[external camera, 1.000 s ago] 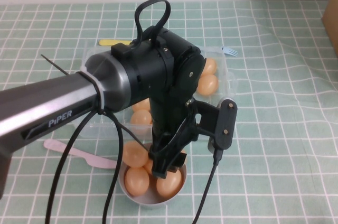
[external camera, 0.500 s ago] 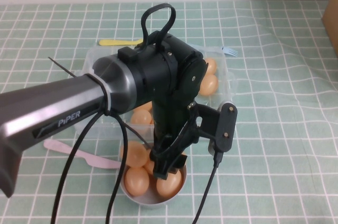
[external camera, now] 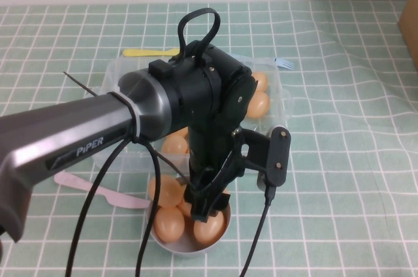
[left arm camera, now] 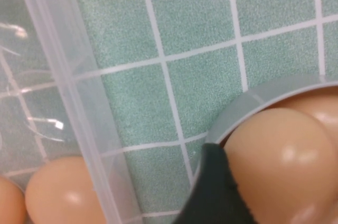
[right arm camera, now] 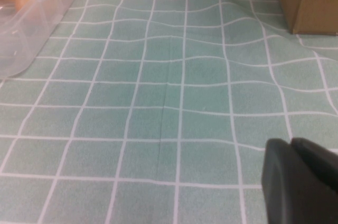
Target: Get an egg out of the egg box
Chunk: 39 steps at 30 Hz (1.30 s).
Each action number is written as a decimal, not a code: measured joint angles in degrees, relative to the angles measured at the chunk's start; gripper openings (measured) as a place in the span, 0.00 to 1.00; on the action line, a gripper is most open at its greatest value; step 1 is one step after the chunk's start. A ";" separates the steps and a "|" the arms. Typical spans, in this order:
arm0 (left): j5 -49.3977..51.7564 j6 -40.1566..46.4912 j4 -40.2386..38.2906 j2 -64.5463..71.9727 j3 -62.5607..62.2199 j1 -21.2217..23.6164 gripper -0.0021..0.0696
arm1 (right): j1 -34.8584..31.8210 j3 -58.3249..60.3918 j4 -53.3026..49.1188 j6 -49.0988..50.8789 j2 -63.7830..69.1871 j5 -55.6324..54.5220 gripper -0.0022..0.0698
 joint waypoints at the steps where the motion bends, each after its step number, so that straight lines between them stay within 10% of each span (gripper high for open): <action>1: 0.00 -0.70 0.00 0.00 0.00 0.00 0.64 | 0.00 0.00 0.00 0.00 0.00 0.00 0.01; 21: 2.70 -4.09 0.00 -10.71 0.00 0.00 0.77 | 0.00 0.00 0.00 0.00 0.00 0.00 0.01; 31: -6.14 -17.67 -5.50 -27.35 15.26 11.65 0.13 | 0.00 0.00 0.10 0.00 0.00 0.00 0.01; 39: -25.97 -22.26 -15.53 -42.98 33.38 18.00 0.03 | 0.00 0.00 0.10 0.00 0.00 0.00 0.01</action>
